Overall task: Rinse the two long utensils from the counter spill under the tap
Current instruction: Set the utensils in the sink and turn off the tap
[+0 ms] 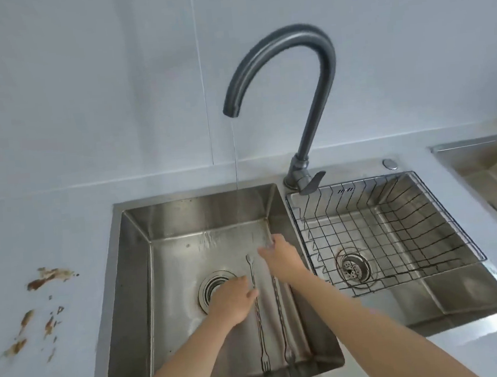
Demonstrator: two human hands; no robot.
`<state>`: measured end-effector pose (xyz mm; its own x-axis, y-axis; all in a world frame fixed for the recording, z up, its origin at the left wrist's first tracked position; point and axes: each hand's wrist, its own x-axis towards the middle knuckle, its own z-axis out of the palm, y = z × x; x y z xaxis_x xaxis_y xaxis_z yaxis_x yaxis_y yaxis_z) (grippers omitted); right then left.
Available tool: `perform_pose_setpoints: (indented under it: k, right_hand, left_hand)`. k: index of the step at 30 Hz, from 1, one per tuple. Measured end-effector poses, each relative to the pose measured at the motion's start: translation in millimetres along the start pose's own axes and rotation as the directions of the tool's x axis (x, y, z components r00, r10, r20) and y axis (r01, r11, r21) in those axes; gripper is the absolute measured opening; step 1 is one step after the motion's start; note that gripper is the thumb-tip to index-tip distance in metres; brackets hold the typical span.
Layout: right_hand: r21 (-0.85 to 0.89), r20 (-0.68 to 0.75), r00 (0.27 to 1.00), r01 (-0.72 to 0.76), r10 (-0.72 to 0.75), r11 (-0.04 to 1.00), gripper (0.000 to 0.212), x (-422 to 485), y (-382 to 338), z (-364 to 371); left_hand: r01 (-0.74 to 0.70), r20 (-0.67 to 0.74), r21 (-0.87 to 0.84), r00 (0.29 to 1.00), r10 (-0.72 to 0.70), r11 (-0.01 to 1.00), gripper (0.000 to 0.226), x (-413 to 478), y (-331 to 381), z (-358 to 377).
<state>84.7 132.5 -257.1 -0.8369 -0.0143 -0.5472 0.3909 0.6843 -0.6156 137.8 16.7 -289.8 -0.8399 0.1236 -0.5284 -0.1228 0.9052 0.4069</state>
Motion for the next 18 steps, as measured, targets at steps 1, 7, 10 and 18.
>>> perform_pose_setpoints:
  k: [1, 7, 10, 18]
  right_hand:
    - [0.045, -0.039, 0.999, 0.021, -0.019, 0.999, 0.056, -4, -7, -12]
    - [0.255, -0.282, 0.958, 0.119, -0.044, 0.960, 0.056, -16, -31, -81]
    - [0.250, -0.346, 0.936, 0.153, -0.059, 0.956, 0.049, -15, -37, -109]
    - [0.065, -0.347, 0.933, 0.124, -0.094, 0.990, 0.056, 9, -40, -147]
  left_hand:
    - [-0.031, -0.034, 0.002, 0.999, 0.031, 1.000, 0.036, -3, 8, -12]
    - [-0.294, -0.539, 0.087, 0.790, 0.293, 0.952, 0.032, -20, 81, -124]
    - [-0.416, -0.790, 0.277, 0.414, 0.452, 0.866, 0.021, -42, 114, -198]
    - [-0.221, -0.661, 0.228, 0.680, 0.318, 0.948, 0.054, -49, 143, -319]
